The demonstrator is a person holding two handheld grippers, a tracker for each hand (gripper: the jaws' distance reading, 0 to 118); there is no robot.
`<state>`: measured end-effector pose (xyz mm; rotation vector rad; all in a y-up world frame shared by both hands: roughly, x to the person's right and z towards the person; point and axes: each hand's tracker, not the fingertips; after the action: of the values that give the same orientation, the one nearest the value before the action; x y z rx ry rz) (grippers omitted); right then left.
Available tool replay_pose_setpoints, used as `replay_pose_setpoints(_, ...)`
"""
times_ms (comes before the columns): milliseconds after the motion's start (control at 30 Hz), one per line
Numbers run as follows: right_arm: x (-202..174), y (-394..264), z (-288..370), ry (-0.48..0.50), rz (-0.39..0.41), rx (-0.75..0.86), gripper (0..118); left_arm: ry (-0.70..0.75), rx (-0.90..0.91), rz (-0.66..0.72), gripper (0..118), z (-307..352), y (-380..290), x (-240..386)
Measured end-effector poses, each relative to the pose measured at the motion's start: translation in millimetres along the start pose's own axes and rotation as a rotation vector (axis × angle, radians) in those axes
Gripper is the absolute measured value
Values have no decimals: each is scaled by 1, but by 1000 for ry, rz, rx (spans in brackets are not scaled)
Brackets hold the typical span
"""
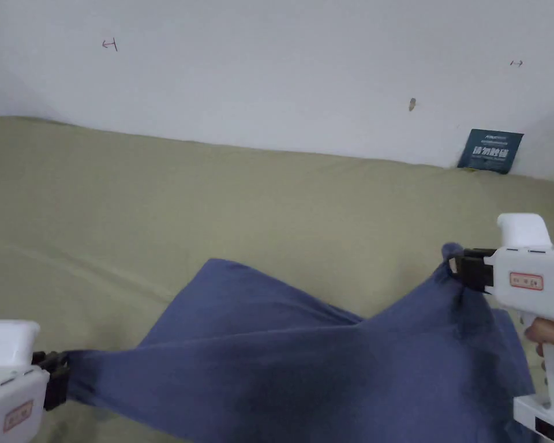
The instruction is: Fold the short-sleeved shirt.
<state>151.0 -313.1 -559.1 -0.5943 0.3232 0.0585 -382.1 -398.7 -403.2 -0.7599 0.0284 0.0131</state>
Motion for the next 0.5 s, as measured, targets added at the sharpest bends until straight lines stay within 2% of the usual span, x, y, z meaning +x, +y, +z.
replay_pose_setpoints(167,2,76,99,-24,-7,209,4,3,153,-12,1,35,90,1)
replay_pose_setpoints(267,7,127,152,-51,28,305,4,-17,245,-37,1,61,156,7)
replay_pose_setpoints(500,28,241,223,-118,19,529,4,35,450,-115,1,112,304,40)
